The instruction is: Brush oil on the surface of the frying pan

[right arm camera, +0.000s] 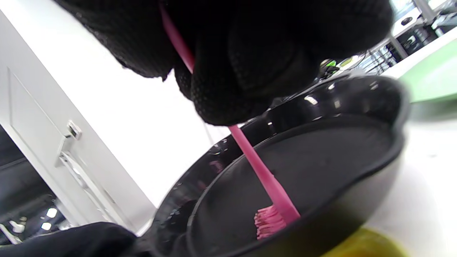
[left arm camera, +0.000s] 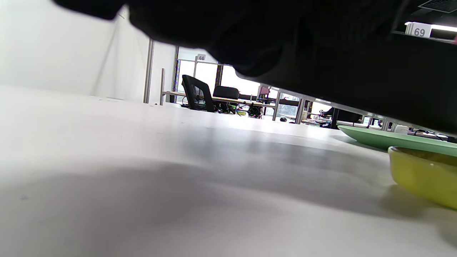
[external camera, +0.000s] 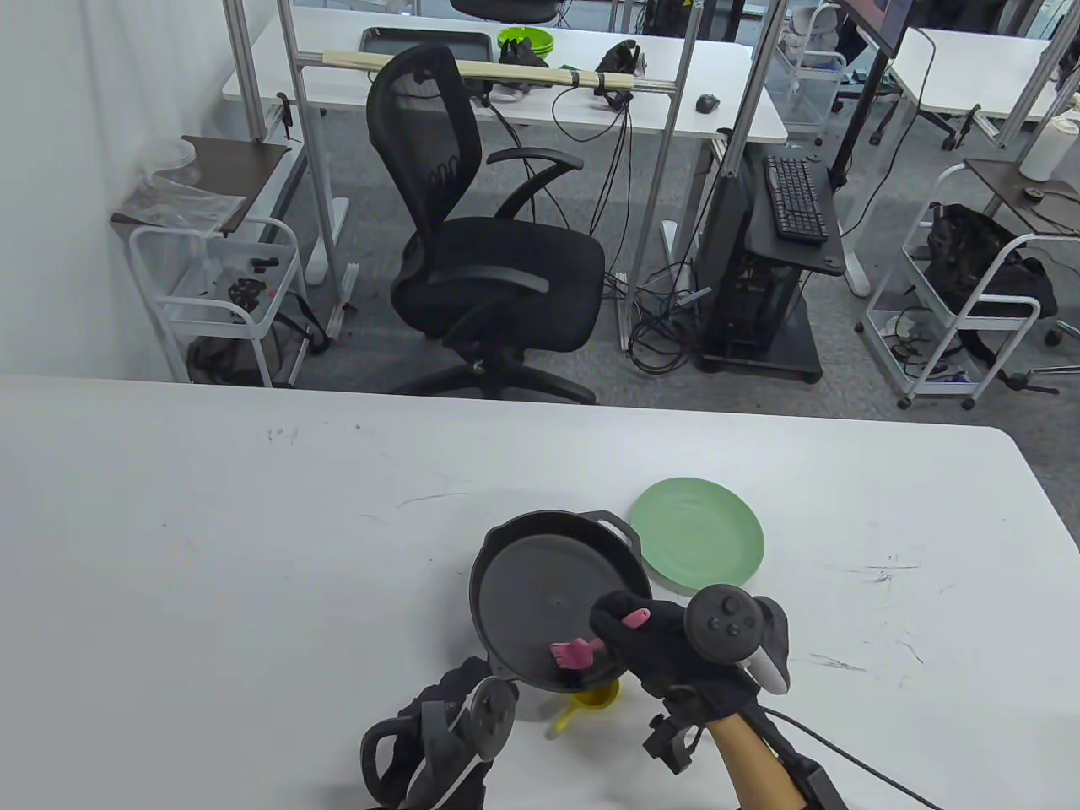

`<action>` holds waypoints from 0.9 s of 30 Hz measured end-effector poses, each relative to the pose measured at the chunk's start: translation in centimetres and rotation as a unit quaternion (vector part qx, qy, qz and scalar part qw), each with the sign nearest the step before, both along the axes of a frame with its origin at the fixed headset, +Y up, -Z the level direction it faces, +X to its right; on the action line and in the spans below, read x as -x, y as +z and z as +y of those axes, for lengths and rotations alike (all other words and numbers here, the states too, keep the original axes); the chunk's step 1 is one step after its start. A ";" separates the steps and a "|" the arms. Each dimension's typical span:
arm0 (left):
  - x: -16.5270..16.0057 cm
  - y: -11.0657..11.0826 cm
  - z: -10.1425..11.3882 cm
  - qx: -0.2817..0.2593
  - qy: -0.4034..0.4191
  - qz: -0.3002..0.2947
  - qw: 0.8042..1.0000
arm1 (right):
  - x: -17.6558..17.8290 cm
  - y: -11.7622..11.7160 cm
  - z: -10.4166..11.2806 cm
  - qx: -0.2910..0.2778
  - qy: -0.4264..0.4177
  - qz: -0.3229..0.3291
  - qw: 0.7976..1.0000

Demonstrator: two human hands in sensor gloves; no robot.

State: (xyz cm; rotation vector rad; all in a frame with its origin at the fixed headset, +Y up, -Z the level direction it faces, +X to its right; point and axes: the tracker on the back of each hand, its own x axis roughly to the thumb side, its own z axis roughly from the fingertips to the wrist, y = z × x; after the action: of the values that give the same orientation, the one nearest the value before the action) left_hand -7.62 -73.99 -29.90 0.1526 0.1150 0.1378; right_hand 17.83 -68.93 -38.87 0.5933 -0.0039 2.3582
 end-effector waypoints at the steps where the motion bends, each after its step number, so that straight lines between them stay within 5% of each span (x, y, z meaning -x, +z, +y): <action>1: 0.0 0.0 0.0 0.000 0.000 0.001 1.000 | -0.3 -0.1 0.1 -0.002 0.010 -0.011 1.000; 15: 0.3 0.0 0.1 -0.002 0.004 0.007 1.000 | -0.6 1.3 2.2 -0.128 0.091 -0.074 0.985; 18: 0.4 -0.1 0.0 0.006 0.019 0.002 1.000 | -0.2 1.1 1.6 -0.100 0.100 -0.057 0.988; 27: 0.3 -0.1 0.0 0.008 0.022 0.000 1.000 | 2.4 1.2 -0.4 0.025 -0.046 0.039 0.998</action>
State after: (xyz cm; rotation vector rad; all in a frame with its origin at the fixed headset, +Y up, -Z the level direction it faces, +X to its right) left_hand -7.95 -73.98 -30.02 0.1335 0.1190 0.1804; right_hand 15.40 -69.35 -37.70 0.6465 0.0602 2.2385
